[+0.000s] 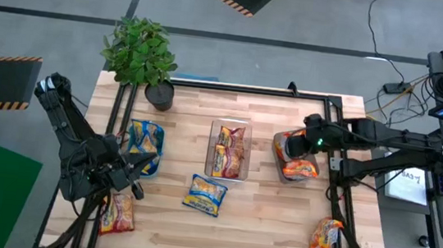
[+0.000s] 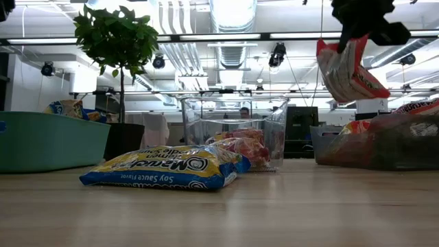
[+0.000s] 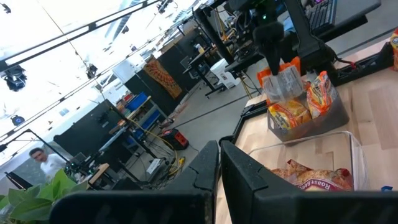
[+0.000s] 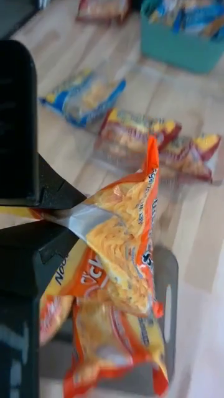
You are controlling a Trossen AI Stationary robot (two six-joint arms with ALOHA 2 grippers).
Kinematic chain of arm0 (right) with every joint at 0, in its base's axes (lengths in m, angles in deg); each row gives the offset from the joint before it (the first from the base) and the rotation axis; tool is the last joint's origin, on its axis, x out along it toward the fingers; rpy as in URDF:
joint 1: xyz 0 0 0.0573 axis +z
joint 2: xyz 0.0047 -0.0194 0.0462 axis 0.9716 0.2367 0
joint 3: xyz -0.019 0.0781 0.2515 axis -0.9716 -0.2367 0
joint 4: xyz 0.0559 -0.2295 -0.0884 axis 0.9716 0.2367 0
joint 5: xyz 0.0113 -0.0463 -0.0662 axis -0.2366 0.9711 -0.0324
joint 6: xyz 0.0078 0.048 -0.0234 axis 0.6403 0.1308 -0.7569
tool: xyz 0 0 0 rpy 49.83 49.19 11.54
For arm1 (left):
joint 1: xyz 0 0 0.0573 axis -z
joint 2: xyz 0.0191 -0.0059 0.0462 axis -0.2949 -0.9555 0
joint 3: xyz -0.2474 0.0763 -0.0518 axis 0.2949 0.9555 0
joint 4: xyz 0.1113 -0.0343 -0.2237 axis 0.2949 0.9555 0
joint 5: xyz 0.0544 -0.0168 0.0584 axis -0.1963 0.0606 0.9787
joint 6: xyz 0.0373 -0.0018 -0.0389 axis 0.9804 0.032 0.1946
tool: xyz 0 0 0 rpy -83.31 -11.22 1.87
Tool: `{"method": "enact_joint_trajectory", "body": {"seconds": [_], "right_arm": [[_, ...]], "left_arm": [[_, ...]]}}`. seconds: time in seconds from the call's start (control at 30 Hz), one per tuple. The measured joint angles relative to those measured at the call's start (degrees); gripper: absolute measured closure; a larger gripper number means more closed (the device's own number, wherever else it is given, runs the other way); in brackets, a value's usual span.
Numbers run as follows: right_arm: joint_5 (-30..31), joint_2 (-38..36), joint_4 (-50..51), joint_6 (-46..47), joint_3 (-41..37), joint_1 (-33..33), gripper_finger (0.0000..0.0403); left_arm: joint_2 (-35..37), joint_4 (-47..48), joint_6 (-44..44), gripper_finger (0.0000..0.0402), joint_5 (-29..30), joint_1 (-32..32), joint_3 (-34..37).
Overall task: Sort Maruchan noodles
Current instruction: Put the orange noodle pack into the black bin
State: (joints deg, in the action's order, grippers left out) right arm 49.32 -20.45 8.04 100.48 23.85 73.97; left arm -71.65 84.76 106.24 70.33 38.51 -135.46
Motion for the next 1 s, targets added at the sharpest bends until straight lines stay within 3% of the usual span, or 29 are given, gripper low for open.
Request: {"method": "enact_joint_trajectory", "body": {"seconds": [0.2,0.47,0.6,0.87,1.0], "right_arm": [[-2.59,1.22,-2.06,-4.24,-1.74,-4.34,0.0391],[-6.07,4.17,-12.42,-6.21,-8.42,-4.96,0.0391],[-6.00,5.77,-13.07,-7.56,-10.71,-5.55,0.0391],[1.28,7.17,-12.84,-9.05,-13.16,-6.98,0.0390],[2.04,7.19,-12.50,-11.38,-12.73,-8.16,0.0390]], "left_arm": [[0.00,0.00,0.00,0.0400,-0.01,0.00,0.00],[0.00,0.01,0.00,0.0400,-0.01,0.00,0.00],[0.00,0.02,0.00,0.0400,-0.01,0.00,0.00],[0.00,0.00,-0.02,0.0400,-0.01,0.00,0.00],[-0.01,0.02,-0.01,0.0400,0.00,0.00,0.00]]}}
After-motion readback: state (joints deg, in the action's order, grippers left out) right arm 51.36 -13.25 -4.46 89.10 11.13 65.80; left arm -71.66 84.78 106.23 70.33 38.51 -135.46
